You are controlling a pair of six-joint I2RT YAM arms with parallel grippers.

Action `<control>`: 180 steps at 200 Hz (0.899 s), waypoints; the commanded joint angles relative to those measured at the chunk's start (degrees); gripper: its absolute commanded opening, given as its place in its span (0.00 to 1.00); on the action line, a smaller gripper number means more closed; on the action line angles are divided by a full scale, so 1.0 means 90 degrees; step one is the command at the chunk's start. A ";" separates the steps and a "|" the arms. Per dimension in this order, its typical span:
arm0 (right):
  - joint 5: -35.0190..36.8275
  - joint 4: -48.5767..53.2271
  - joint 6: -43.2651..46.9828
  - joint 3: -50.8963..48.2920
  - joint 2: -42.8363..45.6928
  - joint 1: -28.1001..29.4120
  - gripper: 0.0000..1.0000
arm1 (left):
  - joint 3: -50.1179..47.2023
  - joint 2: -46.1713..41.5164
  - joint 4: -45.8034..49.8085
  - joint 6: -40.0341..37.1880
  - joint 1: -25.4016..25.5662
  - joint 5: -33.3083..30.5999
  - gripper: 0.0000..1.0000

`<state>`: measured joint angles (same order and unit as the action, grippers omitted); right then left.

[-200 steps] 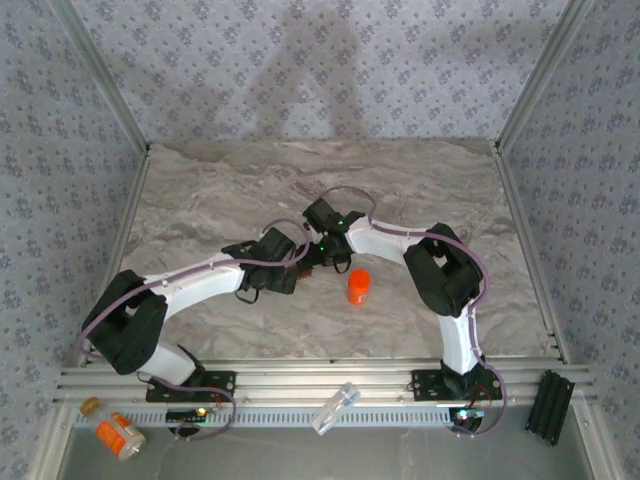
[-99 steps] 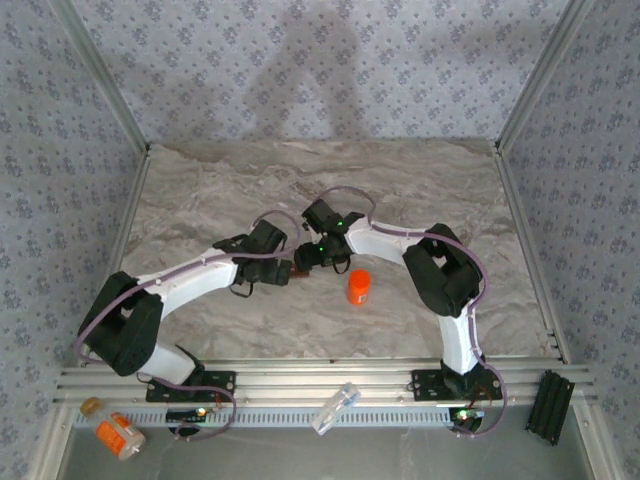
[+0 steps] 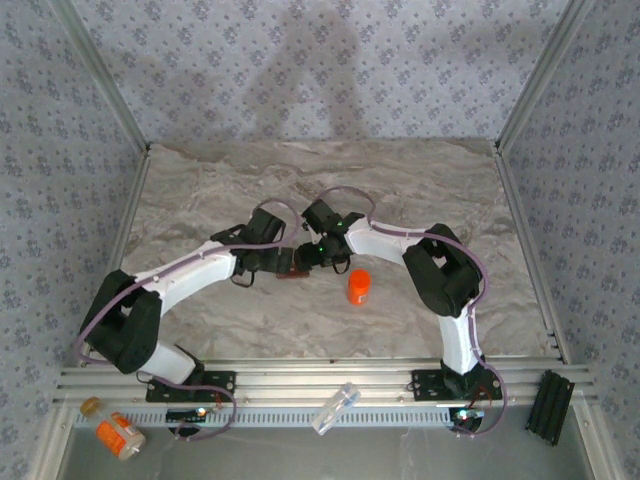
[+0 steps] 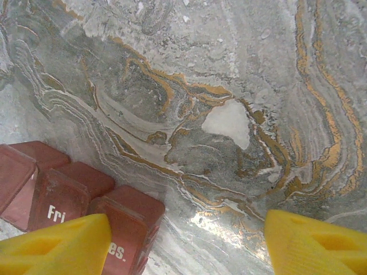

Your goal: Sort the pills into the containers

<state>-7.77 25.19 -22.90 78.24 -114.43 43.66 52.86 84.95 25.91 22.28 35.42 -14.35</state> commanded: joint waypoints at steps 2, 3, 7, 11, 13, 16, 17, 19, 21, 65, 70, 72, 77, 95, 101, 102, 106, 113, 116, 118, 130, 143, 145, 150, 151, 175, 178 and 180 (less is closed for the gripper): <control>0.0297 0.0355 0.0065 -0.0216 -0.0333 0.0052 0.73 | 0.0166 0.0078 -0.0105 -0.0073 -0.0083 0.0050 1.00; 0.0297 0.0355 0.0064 -0.0216 -0.0333 0.0052 0.73 | 0.0159 0.0071 -0.0110 -0.0073 -0.0085 0.0051 1.00; 0.0296 0.0361 0.0068 -0.0202 -0.0332 0.0057 0.73 | 0.0137 0.0041 -0.0127 -0.0073 -0.0088 0.0055 1.00; 0.0297 0.0365 0.0064 -0.0201 -0.0340 0.0062 0.73 | 0.0114 -0.0012 -0.0123 -0.0066 -0.0088 0.0053 1.00; 0.0297 0.0365 0.0066 -0.0203 -0.0341 0.0064 0.73 | 0.0106 -0.0034 -0.0117 -0.0064 -0.0088 0.0047 1.00; 0.0297 0.0370 0.0069 -0.0194 -0.0342 0.0061 0.73 | 0.0096 -0.0072 -0.0102 -0.0057 -0.0088 0.0050 1.00; 0.0297 0.0370 0.0069 -0.0194 -0.0342 0.0061 0.73 | 0.0095 -0.0092 -0.0094 -0.0060 -0.0088 0.0046 1.00; 0.0297 0.0367 0.0064 -0.0195 -0.0342 0.0061 0.73 | 0.0086 -0.0122 -0.0081 -0.0063 -0.0085 0.0050 1.00; 0.0297 0.0366 0.0071 -0.0194 -0.0342 0.0061 0.73 | 0.0075 -0.0156 -0.0060 -0.0064 -0.0087 0.0051 1.00; 0.0285 0.0375 0.0073 -0.0177 -0.0352 0.0073 0.73 | -0.0368 -0.1283 0.0542 0.0014 -0.0083 0.0446 1.00; 0.0287 0.0375 0.0079 -0.0177 -0.0352 0.0073 0.73 | -0.0434 -0.1382 0.0629 0.0033 -0.0085 0.0562 1.00; 0.0287 0.0380 0.0075 -0.0175 -0.0352 0.0071 0.73 | -0.0456 -0.1411 0.0667 0.0041 -0.0085 0.0599 1.00; 0.0287 0.0375 0.0073 -0.0163 -0.0352 0.0071 0.73 | -0.0500 -0.1484 0.0746 0.0083 -0.0082 0.0686 1.00; 0.0275 0.0375 0.0075 -0.0158 -0.0357 0.0076 0.73 | -0.0740 -0.1620 0.0856 0.0191 -0.0070 0.1030 1.00; 0.0277 0.0375 0.0080 -0.0162 -0.0360 0.0078 0.73 | -0.0823 -0.1633 0.0842 0.0230 -0.0068 0.1122 1.00; 0.0277 0.0375 0.0082 -0.0160 -0.0361 0.0079 0.73 | -0.0838 -0.1635 0.0837 0.0239 -0.0063 0.1134 1.00; 0.0287 0.0376 0.0080 -0.0152 -0.0361 0.0080 0.73 | -0.0898 -0.1627 0.0817 0.0262 -0.0068 0.1182 1.00; 0.0288 0.0380 0.0083 -0.0148 -0.0371 0.0084 0.73 | -0.0971 -0.1609 0.0779 0.0303 -0.0045 0.1242 1.00; 0.0287 0.0375 0.0083 -0.0165 -0.0371 0.0086 0.73 | -0.1015 -0.1598 0.0758 0.0320 -0.0039 0.1260 1.00; 0.0287 0.0375 0.0083 -0.0162 -0.0371 0.0088 0.73 | -0.1031 -0.1585 0.0748 0.0325 -0.0029 0.1274 1.00; 0.0296 0.0382 0.0075 -0.0161 -0.0390 0.0090 0.73 | -0.1121 -0.1493 0.0660 0.0384 0.0031 0.1330 1.00; 0.0296 0.0386 0.0078 -0.0166 -0.0391 0.0098 0.73 | -0.1164 -0.1359 0.0566 0.0414 0.0096 0.1350 1.00; 0.0296 0.0390 0.0076 -0.0162 -0.0391 0.0094 0.73 | -0.1166 -0.1335 0.0555 0.0419 0.0107 0.1350 1.00; 0.0299 0.0385 0.0078 -0.0165 -0.0392 0.0096 0.73 | -0.1166 -0.1277 0.0526 0.0429 0.0134 0.1347 1.00; 0.0298 0.0385 0.0076 -0.0166 -0.0391 0.0093 0.73 | -0.1162 -0.1266 0.0523 0.0427 0.0136 0.1344 1.00; 0.0319 0.0393 0.0077 -0.0176 -0.0392 0.0100 0.73 | -0.1151 -0.1016 0.0348 0.0453 0.0161 0.1246 1.00; 0.0316 0.0388 0.0074 -0.0172 -0.0391 0.0104 0.73 | -0.1140 -0.0985 0.0334 0.0454 0.0163 0.1226 1.00; 0.0321 0.0386 0.0073 -0.0164 -0.0391 0.0101 0.73 | -0.1140 -0.0968 0.0319 0.0454 0.0158 0.1219 1.00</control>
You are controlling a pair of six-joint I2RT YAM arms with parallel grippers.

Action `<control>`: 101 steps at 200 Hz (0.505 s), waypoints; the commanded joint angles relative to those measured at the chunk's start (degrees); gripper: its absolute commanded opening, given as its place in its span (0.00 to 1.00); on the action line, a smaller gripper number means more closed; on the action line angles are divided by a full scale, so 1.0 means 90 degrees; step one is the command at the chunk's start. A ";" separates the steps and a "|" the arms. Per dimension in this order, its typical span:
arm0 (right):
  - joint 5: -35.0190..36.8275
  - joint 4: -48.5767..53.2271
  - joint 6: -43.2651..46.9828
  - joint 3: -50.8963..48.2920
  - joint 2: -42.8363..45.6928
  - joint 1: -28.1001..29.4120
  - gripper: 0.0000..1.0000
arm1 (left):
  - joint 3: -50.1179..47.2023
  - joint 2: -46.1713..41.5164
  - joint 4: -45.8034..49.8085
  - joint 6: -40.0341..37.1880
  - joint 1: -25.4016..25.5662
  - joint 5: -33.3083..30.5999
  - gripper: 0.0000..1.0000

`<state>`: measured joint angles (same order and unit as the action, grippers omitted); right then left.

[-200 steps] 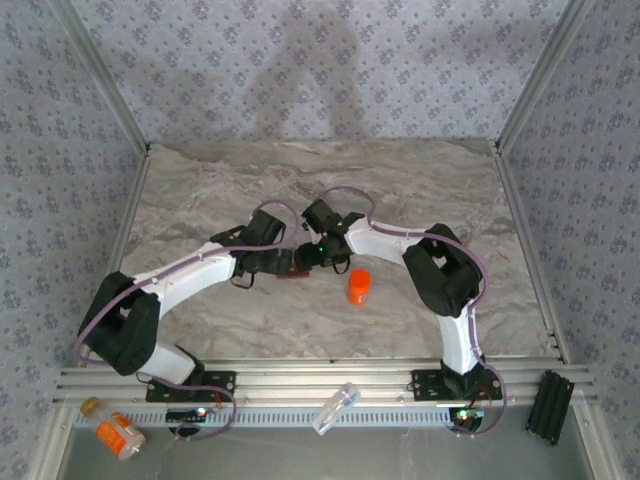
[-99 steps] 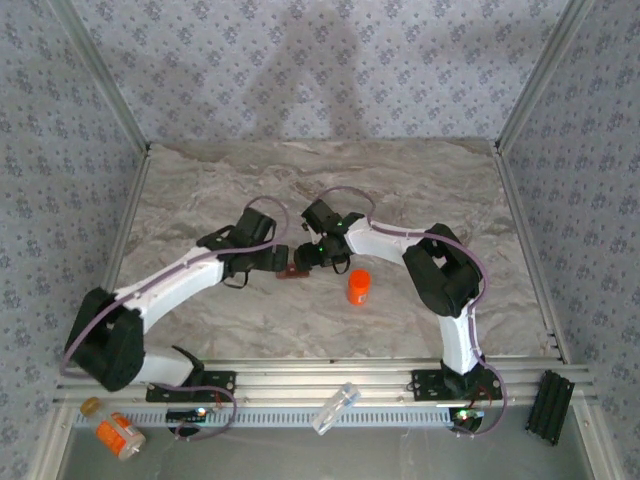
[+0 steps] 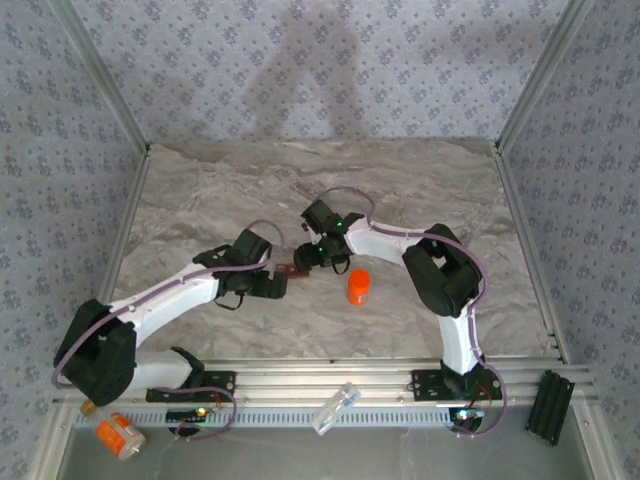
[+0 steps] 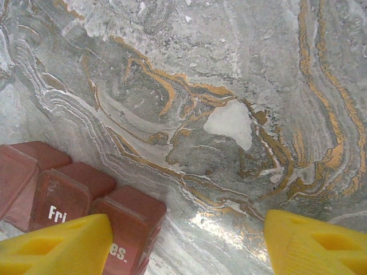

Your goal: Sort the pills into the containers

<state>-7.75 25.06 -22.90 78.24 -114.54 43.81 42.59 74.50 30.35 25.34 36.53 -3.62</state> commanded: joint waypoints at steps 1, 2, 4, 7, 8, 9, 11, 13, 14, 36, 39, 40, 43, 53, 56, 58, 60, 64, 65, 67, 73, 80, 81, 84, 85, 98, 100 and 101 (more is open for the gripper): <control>0.0323 0.0399 0.0073 -0.0167 -0.0379 0.0086 0.73 | -0.0002 0.0206 -0.0181 0.0114 0.0038 0.0024 1.00; 0.0313 0.0399 0.0073 -0.0162 -0.0379 0.0084 0.73 | -0.0004 0.0212 -0.0185 0.0114 0.0040 0.0013 1.00; 0.0319 0.0404 0.0073 -0.0160 -0.0379 0.0084 0.73 | 0.0010 0.0231 -0.0202 0.0114 0.0039 0.0002 1.00; 0.0320 0.0403 0.0079 -0.0168 -0.0379 0.0090 0.73 | 0.0014 0.0264 -0.0219 0.0105 0.0042 -0.0017 1.00; 0.0320 0.0403 0.0079 -0.0168 -0.0379 0.0090 0.73 | 0.0014 0.0270 -0.0223 0.0105 0.0042 -0.0022 1.00; 0.0322 0.0401 0.0076 -0.0168 -0.0379 0.0087 0.73 | 0.0019 0.0279 -0.0230 0.0104 0.0037 -0.0030 1.00; 0.0321 0.0404 0.0074 -0.0165 -0.0376 0.0088 0.73 | 0.0023 0.0299 -0.0236 0.0104 0.0034 -0.0048 1.00; 0.0318 0.0401 0.0076 -0.0167 -0.0378 0.0084 0.73 | 0.0028 0.0317 -0.0249 0.0099 0.0040 -0.0055 1.00; 0.0318 0.0401 0.0076 -0.0167 -0.0378 0.0084 0.73 | 0.0026 0.0326 -0.0253 0.0097 0.0036 -0.0071 1.00; 0.0320 0.0401 0.0074 -0.0164 -0.0379 0.0095 0.73 | 0.0094 0.0524 -0.0350 0.0065 0.0030 -0.0268 1.00; 0.0318 0.0404 0.0078 -0.0159 -0.0379 0.0098 0.73 | 0.0101 0.0551 -0.0371 0.0056 0.0020 -0.0274 1.00; 0.0322 0.0401 0.0074 -0.0166 -0.0379 0.0094 0.73 | 0.0106 0.0555 -0.0372 0.0056 0.0021 -0.0273 1.00; 0.0323 0.0404 0.0074 -0.0172 -0.0379 0.0093 0.73 | 0.0116 0.0579 -0.0395 0.0048 0.0019 -0.0278 1.00; 0.0324 0.0408 0.0079 -0.0183 -0.0379 0.0095 0.73 | 0.0152 0.0653 -0.0421 0.0031 0.0001 -0.0323 1.00; 0.0324 0.0406 0.0080 -0.0186 -0.0379 0.0096 0.73 | 0.0173 0.0671 -0.0430 0.0022 -0.0002 -0.0353 1.00; 0.0324 0.0401 0.0075 -0.0192 -0.0379 0.0094 0.73 | 0.0183 0.0683 -0.0429 0.0013 -0.0008 -0.0365 1.00; 0.0324 0.0405 0.0078 -0.0191 -0.0379 0.0098 0.73 | 0.0193 0.0693 -0.0429 0.0008 -0.0017 -0.0376 1.00; 0.0324 0.0402 0.0075 -0.0199 -0.0379 0.0093 0.72 | 0.0216 0.0710 -0.0424 -0.0010 -0.0018 -0.0404 1.00; 0.0324 0.0401 0.0074 -0.0203 -0.0379 0.0093 0.73 | 0.0222 0.0713 -0.0428 -0.0016 -0.0022 -0.0406 1.00; 0.0324 0.0400 0.0073 -0.0198 -0.0379 0.0093 0.73 | 0.0235 0.0721 -0.0431 -0.0021 -0.0032 -0.0418 1.00; 0.0324 0.0399 0.0073 -0.0215 -0.0379 0.0093 0.73 | 0.0259 0.0740 -0.0443 -0.0055 -0.0066 -0.0437 1.00; 0.0321 0.0390 0.0073 -0.0216 -0.0379 0.0098 0.73 | 0.0301 0.0762 -0.0444 -0.0088 -0.0109 -0.0447 1.00; 0.0323 0.0390 0.0073 -0.0221 -0.0384 0.0095 0.73 | 0.0304 0.0769 -0.0448 -0.0095 -0.0116 -0.0447 1.00; 0.0324 0.0392 0.0073 -0.0218 -0.0388 0.0098 0.73 | 0.0321 0.0783 -0.0449 -0.0112 -0.0136 -0.0456 1.00; 0.0324 0.0391 0.0073 -0.0217 -0.0388 0.0096 0.73 | 0.0329 0.0789 -0.0446 -0.0117 -0.0145 -0.0452 1.00; 0.0324 0.0380 0.0073 -0.0227 -0.0393 0.0098 0.73 | 0.0400 0.0835 -0.0443 -0.0176 -0.0232 -0.0480 1.00; 0.0324 0.0380 0.0073 -0.0229 -0.0392 0.0102 0.73 | 0.0408 0.0846 -0.0447 -0.0191 -0.0244 -0.0478 1.00; 0.0324 0.0380 0.0073 -0.0223 -0.0395 0.0102 0.73 | 0.0411 0.0850 -0.0450 -0.0195 -0.0252 -0.0477 1.00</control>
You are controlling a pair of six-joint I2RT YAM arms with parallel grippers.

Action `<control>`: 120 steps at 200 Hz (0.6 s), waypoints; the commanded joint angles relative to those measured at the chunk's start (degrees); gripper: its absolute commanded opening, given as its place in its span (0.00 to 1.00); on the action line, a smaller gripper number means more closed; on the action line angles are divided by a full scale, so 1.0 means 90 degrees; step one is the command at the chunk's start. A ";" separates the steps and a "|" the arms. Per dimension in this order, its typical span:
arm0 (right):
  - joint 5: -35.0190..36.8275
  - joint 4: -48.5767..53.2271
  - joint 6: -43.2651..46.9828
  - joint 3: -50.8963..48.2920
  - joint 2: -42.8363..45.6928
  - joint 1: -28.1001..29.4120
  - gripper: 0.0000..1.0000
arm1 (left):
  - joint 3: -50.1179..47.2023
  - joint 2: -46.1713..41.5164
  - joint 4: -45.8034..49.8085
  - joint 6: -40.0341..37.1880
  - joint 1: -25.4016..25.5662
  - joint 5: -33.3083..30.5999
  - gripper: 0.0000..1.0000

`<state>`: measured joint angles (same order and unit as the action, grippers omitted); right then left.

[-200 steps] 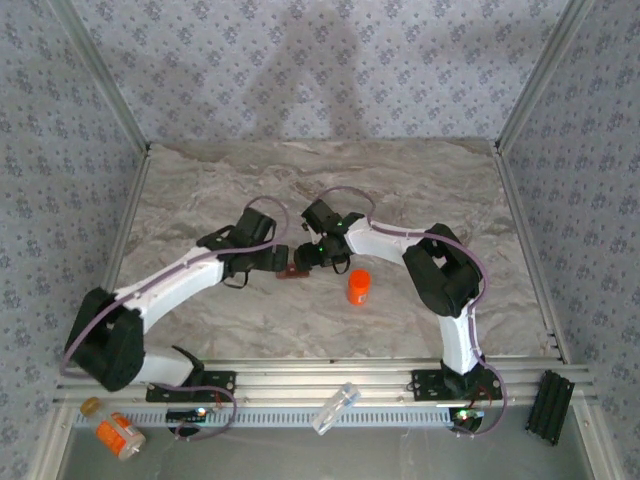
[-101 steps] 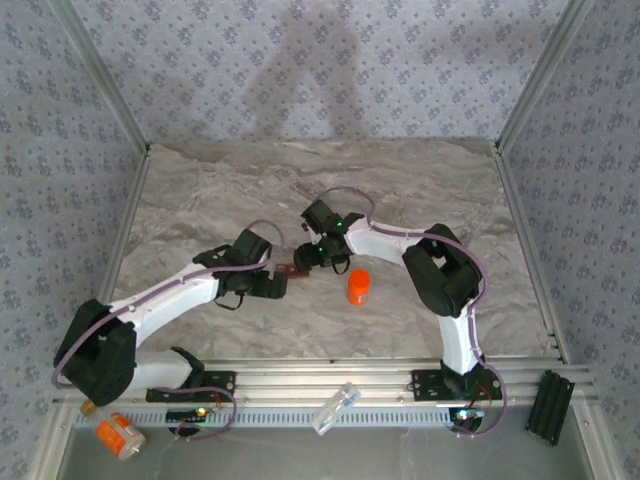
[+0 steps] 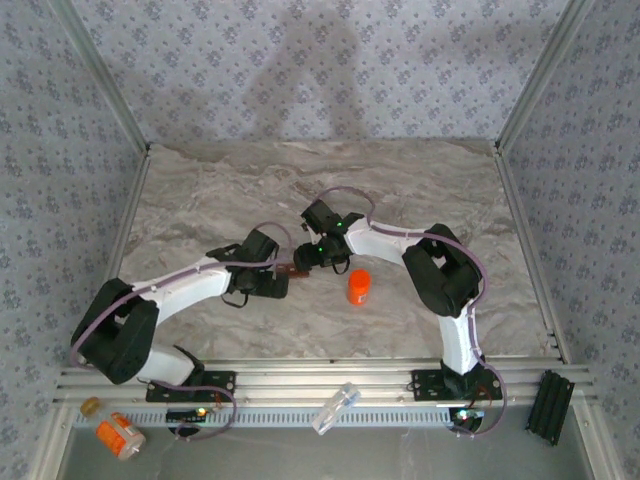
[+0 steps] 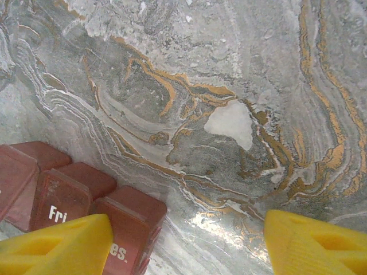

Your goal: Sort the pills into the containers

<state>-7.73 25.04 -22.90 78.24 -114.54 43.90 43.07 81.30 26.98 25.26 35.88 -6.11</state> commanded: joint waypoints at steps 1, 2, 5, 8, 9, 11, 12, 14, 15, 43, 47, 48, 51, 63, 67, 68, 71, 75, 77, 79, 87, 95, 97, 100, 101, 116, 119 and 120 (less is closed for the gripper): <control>0.0321 0.0382 0.0073 -0.0229 -0.0397 0.0093 0.73 | 0.0359 0.0096 -0.0082 -0.0187 -0.0183 -0.0200 1.00; 0.0321 0.0382 0.0078 -0.0228 -0.0397 0.0093 0.73 | 0.0365 0.0102 -0.0080 -0.0193 -0.0186 -0.0200 1.00; 0.0321 0.0387 0.0073 -0.0226 -0.0398 0.0093 0.73 | 0.0380 0.0107 -0.0083 -0.0211 -0.0202 -0.0205 1.00; 0.0321 0.0389 0.0069 -0.0227 -0.0398 0.0093 0.73 | 0.0396 0.0121 -0.0082 -0.0225 -0.0221 -0.0207 1.00; 0.0321 0.0386 0.0071 -0.0227 -0.0398 0.0093 0.73 | 0.0398 0.0119 -0.0080 -0.0231 -0.0229 -0.0213 1.00; 0.0316 0.0376 0.0070 -0.0226 -0.0398 0.0093 0.73 | 0.0407 0.0125 -0.0079 -0.0241 -0.0235 -0.0218 1.00; 0.0319 0.0374 0.0067 -0.0231 -0.0398 0.0093 0.73 | 0.0413 0.0126 -0.0083 -0.0244 -0.0240 -0.0214 1.00; 0.0321 0.0375 0.0064 -0.0227 -0.0406 0.0093 0.72 | 0.0433 0.0134 -0.0079 -0.0247 -0.0250 -0.0216 1.00; 0.0321 0.0374 0.0064 -0.0227 -0.0407 0.0098 0.72 | 0.0436 0.0136 -0.0084 -0.0252 -0.0253 -0.0218 1.00; 0.0331 0.0380 0.0064 -0.0218 -0.0418 0.0112 0.72 | 0.0565 0.0173 -0.0089 -0.0351 -0.0390 -0.0223 1.00; 0.0331 0.0378 0.0064 -0.0222 -0.0423 0.0114 0.72 | 0.0590 0.0184 -0.0093 -0.0364 -0.0410 -0.0220 1.00; 0.0331 0.0375 0.0064 -0.0219 -0.0425 0.0113 0.72 | 0.0598 0.0185 -0.0096 -0.0369 -0.0411 -0.0220 1.00; 0.0330 0.0378 0.0063 -0.0218 -0.0427 0.0113 0.72 | 0.0604 0.0189 -0.0100 -0.0374 -0.0427 -0.0220 1.00; 0.0331 0.0372 0.0067 -0.0209 -0.0436 0.0123 0.72 | 0.0661 0.0220 -0.0113 -0.0410 -0.0491 -0.0226 1.00; 0.0331 0.0380 0.0068 -0.0214 -0.0437 0.0126 0.72 | 0.0680 0.0224 -0.0114 -0.0421 -0.0505 -0.0211 1.00; 0.0326 0.0376 0.0066 -0.0220 -0.0437 0.0124 0.72 | 0.0691 0.0229 -0.0116 -0.0422 -0.0512 -0.0216 1.00; 0.0328 0.0375 0.0064 -0.0216 -0.0437 0.0125 0.72 | 0.0705 0.0250 -0.0117 -0.0432 -0.0520 -0.0206 1.00; 0.0331 0.0373 0.0063 -0.0216 -0.0440 0.0123 0.72 | 0.0726 0.0254 -0.0124 -0.0452 -0.0536 -0.0202 1.00; 0.0331 0.0377 0.0059 -0.0212 -0.0443 0.0125 0.72 | 0.0740 0.0269 -0.0131 -0.0452 -0.0538 -0.0201 1.00; 0.0331 0.0374 0.0062 -0.0210 -0.0444 0.0128 0.72 | 0.0749 0.0277 -0.0128 -0.0458 -0.0554 -0.0208 1.00; 0.0331 0.0373 0.0057 -0.0216 -0.0447 0.0132 0.72 | 0.0794 0.0316 -0.0138 -0.0486 -0.0582 -0.0195 1.00; 0.0331 0.0382 0.0060 -0.0214 -0.0448 0.0134 0.72 | 0.0848 0.0368 -0.0153 -0.0506 -0.0589 -0.0178 1.00; 0.0336 0.0382 0.0062 -0.0215 -0.0448 0.0138 0.72 | 0.0864 0.0378 -0.0151 -0.0510 -0.0598 -0.0173 1.00; 0.0332 0.0380 0.0055 -0.0216 -0.0447 0.0138 0.72 | 0.0876 0.0381 -0.0147 -0.0518 -0.0604 -0.0169 1.00; 0.0331 0.0381 0.0059 -0.0216 -0.0452 0.0135 0.72 | 0.0887 0.0396 -0.0152 -0.0525 -0.0601 -0.0170 1.00; 0.0331 0.0383 0.0055 -0.0207 -0.0457 0.0144 0.72 | 0.0982 0.0493 -0.0168 -0.0565 -0.0621 -0.0169 1.00; 0.0325 0.0382 0.0054 -0.0208 -0.0457 0.0151 0.72 | 0.1005 0.0512 -0.0166 -0.0569 -0.0632 -0.0166 1.00; 0.0328 0.0382 0.0054 -0.0207 -0.0457 0.0146 0.72 | 0.1010 0.0515 -0.0166 -0.0570 -0.0635 -0.0168 1.00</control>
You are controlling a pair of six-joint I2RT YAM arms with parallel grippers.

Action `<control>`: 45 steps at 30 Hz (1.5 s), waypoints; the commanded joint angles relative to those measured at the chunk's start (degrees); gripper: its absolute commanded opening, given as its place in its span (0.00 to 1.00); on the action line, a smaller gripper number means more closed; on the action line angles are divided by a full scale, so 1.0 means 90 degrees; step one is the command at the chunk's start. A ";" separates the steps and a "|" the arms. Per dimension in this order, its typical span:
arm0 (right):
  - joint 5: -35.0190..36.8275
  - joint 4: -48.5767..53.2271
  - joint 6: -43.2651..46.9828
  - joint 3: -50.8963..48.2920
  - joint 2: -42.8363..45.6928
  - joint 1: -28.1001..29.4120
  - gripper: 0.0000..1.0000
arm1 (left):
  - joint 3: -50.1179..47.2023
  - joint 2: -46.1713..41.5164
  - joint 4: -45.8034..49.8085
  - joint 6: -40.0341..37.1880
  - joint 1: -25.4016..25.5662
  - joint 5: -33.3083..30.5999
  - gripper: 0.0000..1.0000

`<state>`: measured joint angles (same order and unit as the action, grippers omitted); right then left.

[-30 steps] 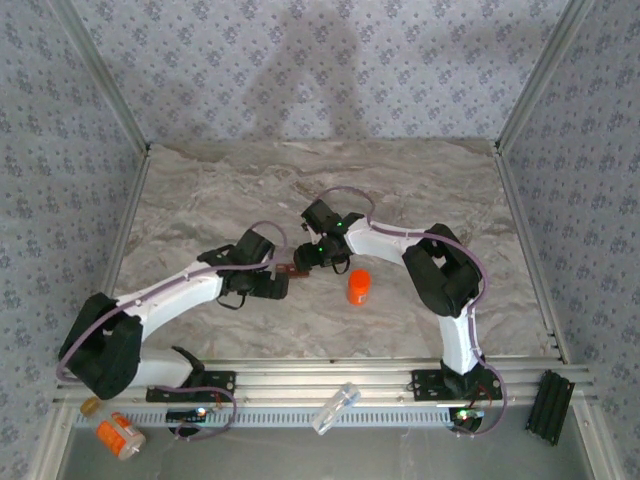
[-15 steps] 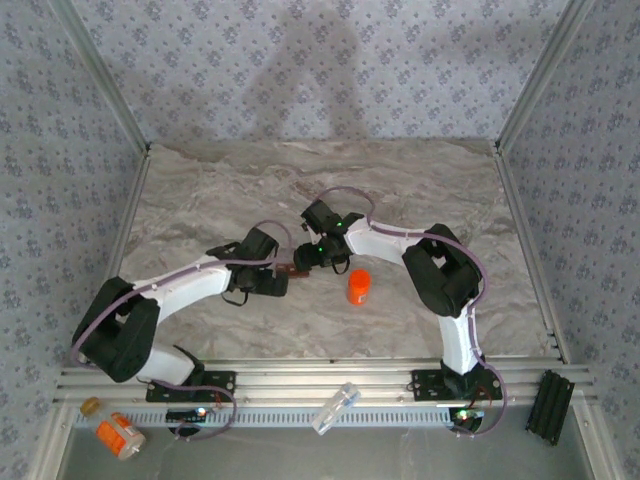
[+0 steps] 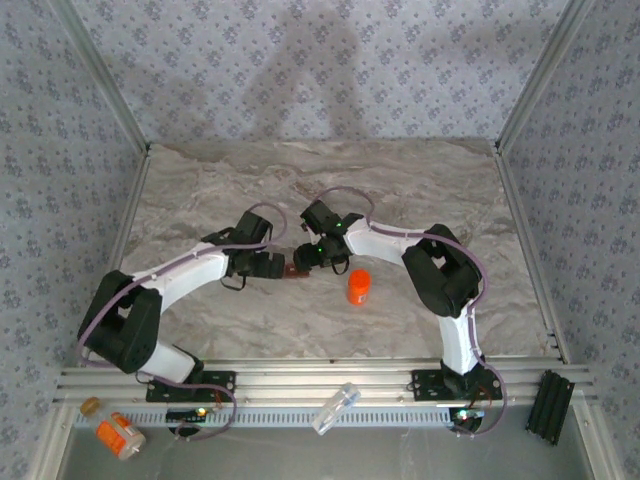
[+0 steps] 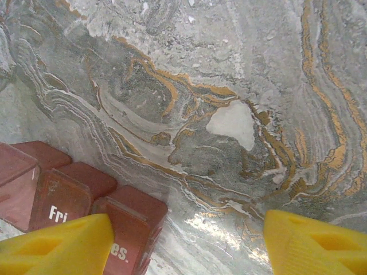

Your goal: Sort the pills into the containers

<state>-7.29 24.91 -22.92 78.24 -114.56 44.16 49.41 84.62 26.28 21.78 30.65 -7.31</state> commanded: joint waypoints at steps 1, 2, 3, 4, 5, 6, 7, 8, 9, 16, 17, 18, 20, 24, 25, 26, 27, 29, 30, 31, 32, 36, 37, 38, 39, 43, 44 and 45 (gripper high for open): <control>0.0282 0.0402 0.0059 -0.0202 -0.0454 0.0116 0.72 | 0.0313 0.0157 -0.0093 -0.0184 -0.0050 -0.0031 1.00; 0.0283 0.0402 0.0056 -0.0201 -0.0454 0.0120 0.72 | 0.0361 0.0207 -0.0101 -0.0201 -0.0055 -0.0026 1.00; 0.0283 0.0402 0.0054 -0.0202 -0.0454 0.0118 0.72 | 0.0395 0.0233 -0.0112 -0.0208 -0.0065 -0.0020 1.00; 0.0282 0.0397 0.0056 -0.0197 -0.0454 0.0121 0.72 | 0.0440 0.0286 -0.0122 -0.0213 -0.0071 -0.0018 1.00; 0.0283 0.0398 0.0056 -0.0201 -0.0454 0.0129 0.72 | 0.0471 0.0312 -0.0132 -0.0223 -0.0076 -0.0018 1.00; 0.0282 0.0397 0.0064 -0.0204 -0.0454 0.0123 0.72 | 0.0501 0.0352 -0.0145 -0.0231 -0.0078 -0.0023 1.00; 0.0281 0.0399 0.0057 -0.0213 -0.0454 0.0126 0.72 | 0.0534 0.0394 -0.0163 -0.0232 -0.0086 -0.0020 1.00; 0.0283 0.0406 0.0062 -0.0216 -0.0454 0.0129 0.72 | 0.0559 0.0423 -0.0167 -0.0242 -0.0093 -0.0009 1.00; 0.0276 0.0412 0.0056 -0.0211 -0.0464 0.0124 0.72 | 0.0579 0.0453 -0.0181 -0.0251 -0.0109 -0.0019 1.00; 0.0256 0.0397 0.0068 -0.0201 -0.0484 0.0125 0.72 | 0.0633 0.0634 -0.0274 -0.0262 -0.0183 0.0009 1.00; 0.0256 0.0411 0.0060 -0.0189 -0.0498 0.0121 0.72 | 0.0629 0.0656 -0.0274 -0.0262 -0.0179 0.0012 1.00; 0.0260 0.0407 0.0066 -0.0178 -0.0503 0.0125 0.72 | 0.0633 0.0693 -0.0284 -0.0262 -0.0193 0.0011 1.00; 0.0251 0.0417 0.0062 -0.0140 -0.0513 0.0132 0.72 | 0.0625 0.0744 -0.0320 -0.0262 -0.0195 0.0010 1.00; 0.0262 0.0445 0.0066 -0.0088 -0.0542 0.0130 0.72 | 0.0594 0.0839 -0.0399 -0.0252 -0.0266 0.0031 1.00; 0.0263 0.0460 0.0066 -0.0078 -0.0552 0.0142 0.72 | 0.0585 0.0864 -0.0425 -0.0261 -0.0275 0.0031 1.00; 0.0258 0.0465 0.0066 -0.0070 -0.0552 0.0140 0.72 | 0.0575 0.0892 -0.0439 -0.0270 -0.0291 0.0026 1.00; 0.0256 0.0482 0.0066 -0.0055 -0.0562 0.0142 0.72 | 0.0572 0.0915 -0.0447 -0.0267 -0.0317 0.0038 1.00; 0.0270 0.0502 0.0072 -0.0042 -0.0562 0.0148 0.72 | 0.0568 0.0949 -0.0450 -0.0281 -0.0357 0.0061 1.00; 0.0272 0.0507 0.0076 -0.0041 -0.0562 0.0152 0.72 | 0.0565 0.0963 -0.0470 -0.0281 -0.0369 0.0080 1.00; 0.0273 0.0516 0.0074 -0.0027 -0.0562 0.0149 0.72 | 0.0557 0.0978 -0.0481 -0.0281 -0.0379 0.0090 1.00; 0.0273 0.0514 0.0076 -0.0032 -0.0562 0.0148 0.72 | 0.0569 0.0986 -0.0480 -0.0276 -0.0388 0.0094 1.00; 0.0283 0.0524 0.0076 -0.0029 -0.0579 0.0160 0.72 | 0.0601 0.1028 -0.0515 -0.0263 -0.0398 0.0129 1.00; 0.0279 0.0538 0.0076 -0.0028 -0.0581 0.0161 0.72 | 0.0612 0.1052 -0.0517 -0.0262 -0.0412 0.0139 1.00; 0.0281 0.0543 0.0081 -0.0031 -0.0581 0.0161 0.72 | 0.0637 0.1065 -0.0510 -0.0253 -0.0426 0.0148 1.00; 0.0283 0.0548 0.0076 -0.0019 -0.0581 0.0161 0.72 | 0.0666 0.1085 -0.0497 -0.0233 -0.0437 0.0163 1.00; 0.0282 0.0578 0.0085 0.0003 -0.0581 0.0161 0.72 | 0.0764 0.1022 -0.0471 -0.0179 -0.0447 0.0236 1.00; 0.0283 0.0591 0.0085 0.0017 -0.0572 0.0159 0.72 | 0.0788 0.0981 -0.0448 -0.0160 -0.0448 0.0267 1.00; 0.0283 0.0602 0.0095 0.0041 -0.0557 0.0159 0.72 | 0.0835 0.0916 -0.0414 -0.0129 -0.0450 0.0316 1.00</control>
<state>-7.31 24.21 -22.90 79.48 -115.63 44.80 54.74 93.86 22.31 20.03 26.96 -5.98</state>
